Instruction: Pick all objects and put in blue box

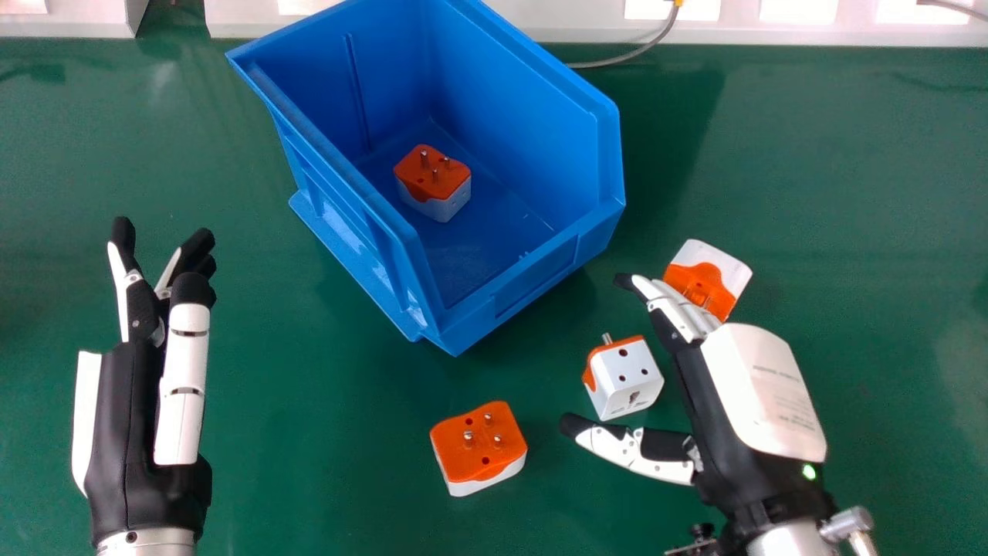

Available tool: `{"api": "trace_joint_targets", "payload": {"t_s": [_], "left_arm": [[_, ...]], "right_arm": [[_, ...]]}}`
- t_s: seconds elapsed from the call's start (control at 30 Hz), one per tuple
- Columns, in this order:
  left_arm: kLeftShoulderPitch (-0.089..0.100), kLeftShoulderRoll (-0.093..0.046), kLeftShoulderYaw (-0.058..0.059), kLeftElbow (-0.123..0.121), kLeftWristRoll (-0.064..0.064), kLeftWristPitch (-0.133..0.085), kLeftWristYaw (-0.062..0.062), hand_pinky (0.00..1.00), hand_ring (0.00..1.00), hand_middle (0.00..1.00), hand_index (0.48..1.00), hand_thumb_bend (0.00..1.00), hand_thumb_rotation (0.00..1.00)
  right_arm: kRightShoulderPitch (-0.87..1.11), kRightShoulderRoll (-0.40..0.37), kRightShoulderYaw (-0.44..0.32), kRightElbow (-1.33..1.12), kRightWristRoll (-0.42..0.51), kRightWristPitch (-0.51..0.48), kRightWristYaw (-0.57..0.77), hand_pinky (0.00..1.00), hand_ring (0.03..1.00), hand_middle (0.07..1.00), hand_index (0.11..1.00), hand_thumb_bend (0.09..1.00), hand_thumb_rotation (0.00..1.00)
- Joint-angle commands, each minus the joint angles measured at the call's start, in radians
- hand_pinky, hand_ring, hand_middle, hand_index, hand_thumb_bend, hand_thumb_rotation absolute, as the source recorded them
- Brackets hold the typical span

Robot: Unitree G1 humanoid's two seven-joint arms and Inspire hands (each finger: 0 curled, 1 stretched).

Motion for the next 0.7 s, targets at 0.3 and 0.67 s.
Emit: {"api": "trace_joint_targets", "payload": {"t_s": [0.3, 0.67], "left_arm": [[0.01, 0.011, 0.014, -0.018, -0.001, -0.013, -0.007, 0.93, 0.93, 0.92, 0.936, 0.46, 0.86], [0.014, 0.022, 0.029, -0.022, -0.001, -0.014, -0.011, 0.93, 0.93, 0.92, 0.932, 0.5, 0.84]], "right_arm": [[-0.132, 0.027, -0.002, 0.138, 0.004, 0.047, -0.016, 0.73, 0.847, 0.885, 0.867, 0.456, 0.44], [-0.154, 0.037, 0.003, 0.217, 0.016, 0.046, -0.031, 0.72, 0.84, 0.879, 0.865, 0.463, 0.4]]}}
